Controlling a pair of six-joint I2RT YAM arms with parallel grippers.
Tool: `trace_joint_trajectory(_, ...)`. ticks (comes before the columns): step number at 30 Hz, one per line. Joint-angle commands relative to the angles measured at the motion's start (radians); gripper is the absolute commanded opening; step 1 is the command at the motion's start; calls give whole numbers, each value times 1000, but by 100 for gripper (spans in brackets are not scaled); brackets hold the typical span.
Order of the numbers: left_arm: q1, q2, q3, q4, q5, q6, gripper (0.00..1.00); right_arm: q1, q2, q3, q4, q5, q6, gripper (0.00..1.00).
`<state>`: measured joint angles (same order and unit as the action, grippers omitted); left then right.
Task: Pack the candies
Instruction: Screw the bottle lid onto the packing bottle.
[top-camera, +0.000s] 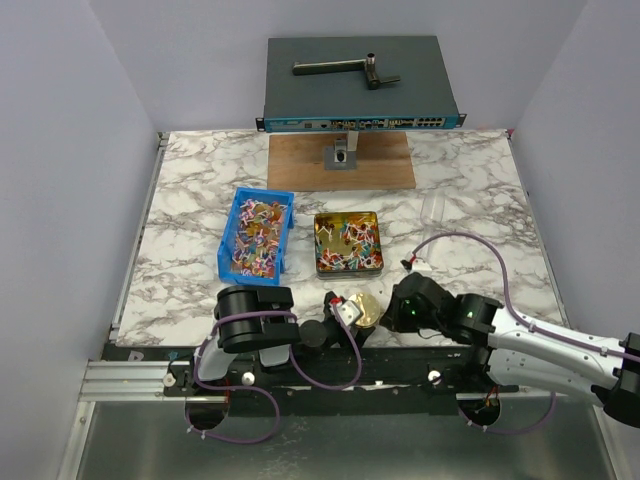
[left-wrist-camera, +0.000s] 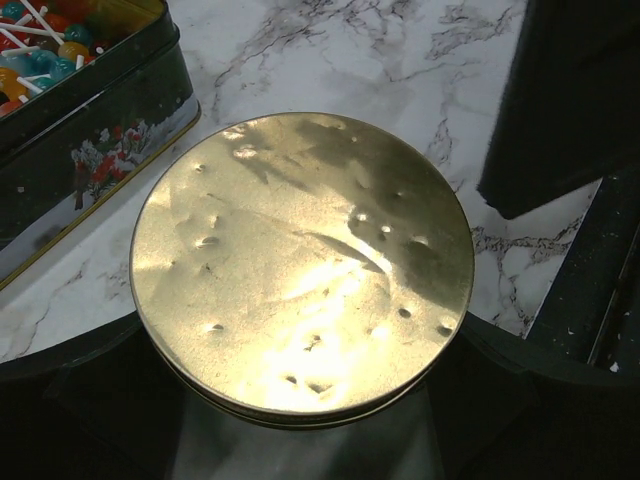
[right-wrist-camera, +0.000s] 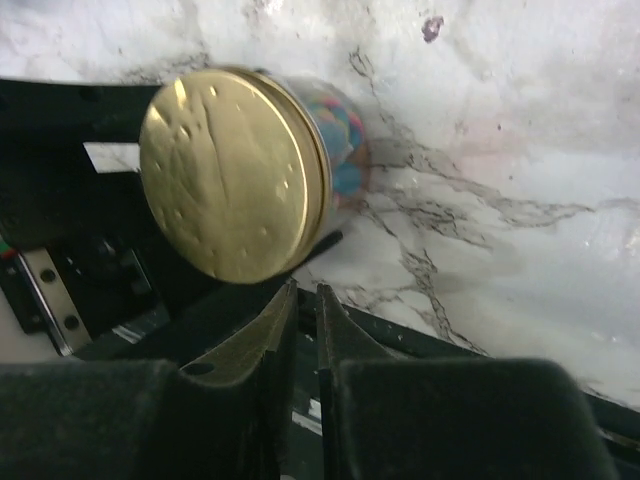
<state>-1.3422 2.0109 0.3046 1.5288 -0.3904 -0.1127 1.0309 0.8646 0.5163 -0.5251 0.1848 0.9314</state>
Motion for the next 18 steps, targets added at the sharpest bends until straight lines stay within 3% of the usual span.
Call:
trace_joint_trajectory(1,27,55,-27,66,-62,-50,85,13,-33,18,-134,-27,26,17)
trace_joint_trajectory(7,26,51,-30,66,-56,-50,85,13,-61,83,-178,35,10,20)
trace_joint_trajectory(18,27,-2,-32,44,-16,-31,90,13,-51,123,-182,71,-22,37)
